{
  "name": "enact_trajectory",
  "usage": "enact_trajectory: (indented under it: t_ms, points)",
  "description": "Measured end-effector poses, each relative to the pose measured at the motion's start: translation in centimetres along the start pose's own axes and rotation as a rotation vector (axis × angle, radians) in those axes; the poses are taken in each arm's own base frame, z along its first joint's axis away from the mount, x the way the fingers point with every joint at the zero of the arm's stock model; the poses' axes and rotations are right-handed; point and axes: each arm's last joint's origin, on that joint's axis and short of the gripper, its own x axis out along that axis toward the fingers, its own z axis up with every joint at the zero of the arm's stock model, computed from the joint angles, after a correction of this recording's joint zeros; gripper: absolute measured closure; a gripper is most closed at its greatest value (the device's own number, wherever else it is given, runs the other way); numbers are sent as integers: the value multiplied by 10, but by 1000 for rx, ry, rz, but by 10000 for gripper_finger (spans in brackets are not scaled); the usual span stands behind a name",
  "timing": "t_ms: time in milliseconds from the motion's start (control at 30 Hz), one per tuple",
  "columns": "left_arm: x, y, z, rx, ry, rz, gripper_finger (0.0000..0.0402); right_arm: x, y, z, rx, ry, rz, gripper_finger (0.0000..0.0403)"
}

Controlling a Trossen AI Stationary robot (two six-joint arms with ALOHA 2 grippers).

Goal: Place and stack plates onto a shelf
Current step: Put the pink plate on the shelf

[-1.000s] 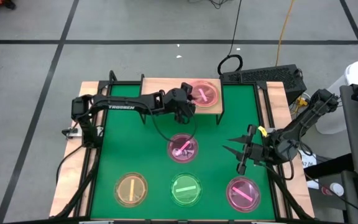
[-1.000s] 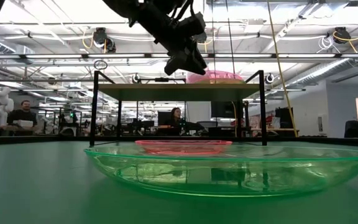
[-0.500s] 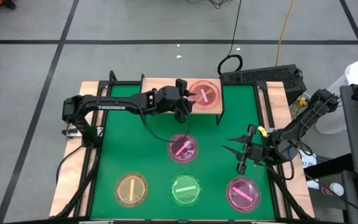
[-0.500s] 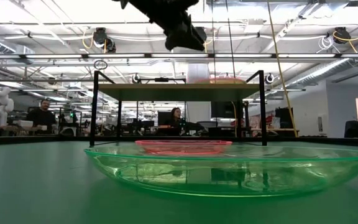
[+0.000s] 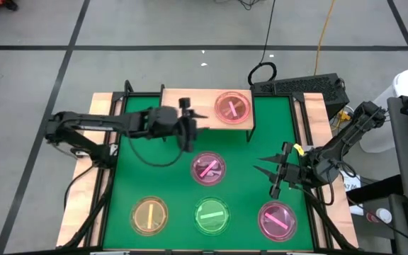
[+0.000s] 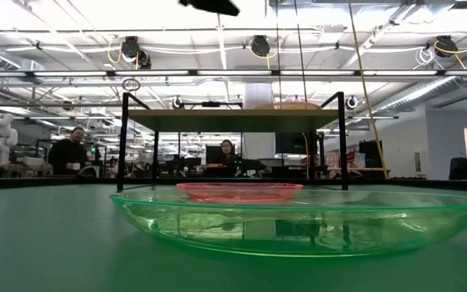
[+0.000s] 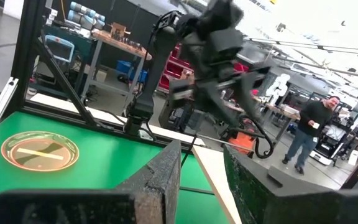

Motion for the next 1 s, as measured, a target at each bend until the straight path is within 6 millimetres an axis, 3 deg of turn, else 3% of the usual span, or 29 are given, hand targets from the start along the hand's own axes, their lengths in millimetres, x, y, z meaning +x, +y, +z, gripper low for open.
enact_trajectory:
  t_ms: [300, 533, 1000]
  points:
    - [-37, -41, -68, -244, -253, 41, 229, 0, 0, 0, 10, 2, -1, 298]
    - [-54, -61, -97, -345, -393, 36, 229, 4, -2, -4, 27, 23, -18, 298]
    - [-56, -67, -102, -338, -407, 26, 229, 28, -14, -21, 62, 120, -141, 298]
